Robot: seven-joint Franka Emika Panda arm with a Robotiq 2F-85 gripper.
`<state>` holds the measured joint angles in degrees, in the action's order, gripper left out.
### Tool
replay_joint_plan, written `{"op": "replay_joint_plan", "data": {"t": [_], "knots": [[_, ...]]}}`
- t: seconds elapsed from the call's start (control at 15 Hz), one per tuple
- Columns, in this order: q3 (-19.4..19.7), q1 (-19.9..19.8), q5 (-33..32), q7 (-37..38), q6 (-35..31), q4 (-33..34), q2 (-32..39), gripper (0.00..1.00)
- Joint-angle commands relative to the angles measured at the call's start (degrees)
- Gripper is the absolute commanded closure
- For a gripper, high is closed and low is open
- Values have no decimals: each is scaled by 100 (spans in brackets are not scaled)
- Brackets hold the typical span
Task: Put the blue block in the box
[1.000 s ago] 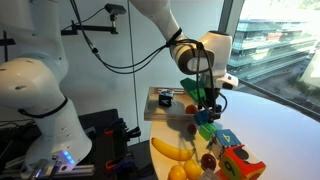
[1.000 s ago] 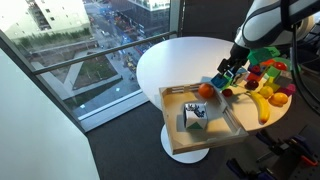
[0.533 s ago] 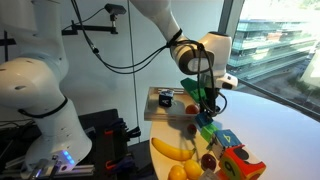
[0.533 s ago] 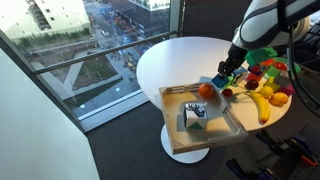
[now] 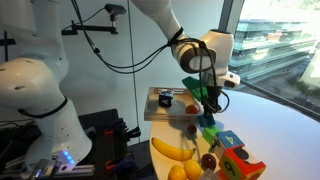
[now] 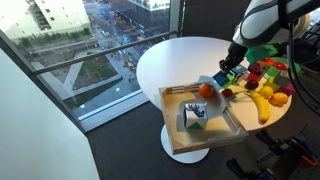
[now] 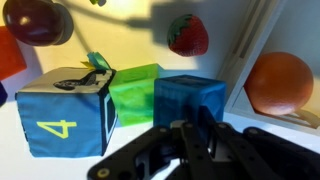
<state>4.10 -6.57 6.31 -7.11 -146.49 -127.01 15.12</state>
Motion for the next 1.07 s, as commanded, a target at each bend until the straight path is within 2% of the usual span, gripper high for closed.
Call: {"op": "replay_joint_plan", "data": {"t": [0.0,0.47,1.0], "knots": [[20,-82,-7,40,191,122,-66,95],[132,36,-249,348,306,192,-316,95],[-6,300,-416,698,552,361,-538,95]]}}
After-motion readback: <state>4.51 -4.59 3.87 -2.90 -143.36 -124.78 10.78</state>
